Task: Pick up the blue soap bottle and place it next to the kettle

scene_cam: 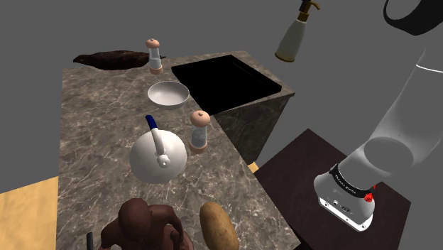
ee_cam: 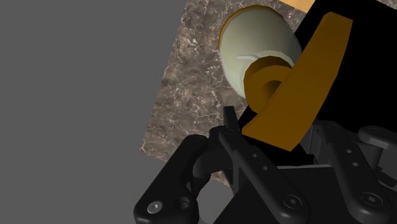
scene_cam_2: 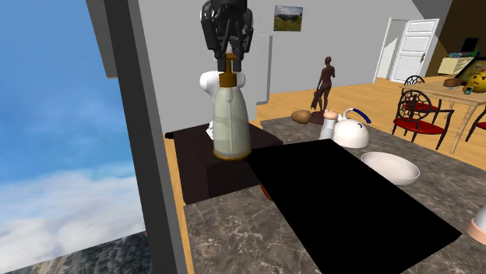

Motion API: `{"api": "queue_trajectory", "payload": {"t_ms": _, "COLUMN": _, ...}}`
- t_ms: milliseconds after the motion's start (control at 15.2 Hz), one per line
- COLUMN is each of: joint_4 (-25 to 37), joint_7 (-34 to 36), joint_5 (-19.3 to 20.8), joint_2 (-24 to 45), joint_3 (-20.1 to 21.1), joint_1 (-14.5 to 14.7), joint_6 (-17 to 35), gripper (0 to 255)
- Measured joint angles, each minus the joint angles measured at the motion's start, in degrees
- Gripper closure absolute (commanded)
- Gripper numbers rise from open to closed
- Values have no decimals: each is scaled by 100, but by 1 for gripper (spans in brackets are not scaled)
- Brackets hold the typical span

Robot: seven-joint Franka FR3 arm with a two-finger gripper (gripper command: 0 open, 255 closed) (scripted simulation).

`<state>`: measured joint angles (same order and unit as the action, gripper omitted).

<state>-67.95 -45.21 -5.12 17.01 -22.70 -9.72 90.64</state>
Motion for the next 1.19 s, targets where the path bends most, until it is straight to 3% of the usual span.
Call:
{"api": "queue_trajectory", "payload": {"t_ms": 462, "joint_4": 1230, "joint_7": -51, "joint_5": -193, "joint_2": 454, "joint_3": -3, "joint_1": -220, "joint_6": -792, "gripper": 255}}
{"api": "queue_trajectory", "payload": {"t_ms": 990, "joint_4": -693, "joint_7": 856, "joint_5": 547, "joint_2": -1115, "joint_3": 245, "joint_1": 757, "joint_6": -369, "gripper": 255}}
{"api": "queue_trajectory", "payload": {"t_ms": 1188, "joint_4": -1025, "joint_7": 1253, "joint_5": 734, "joint_2": -1507, "joint_3": 427, "joint_1": 1011, "joint_6": -418, "gripper": 255}}
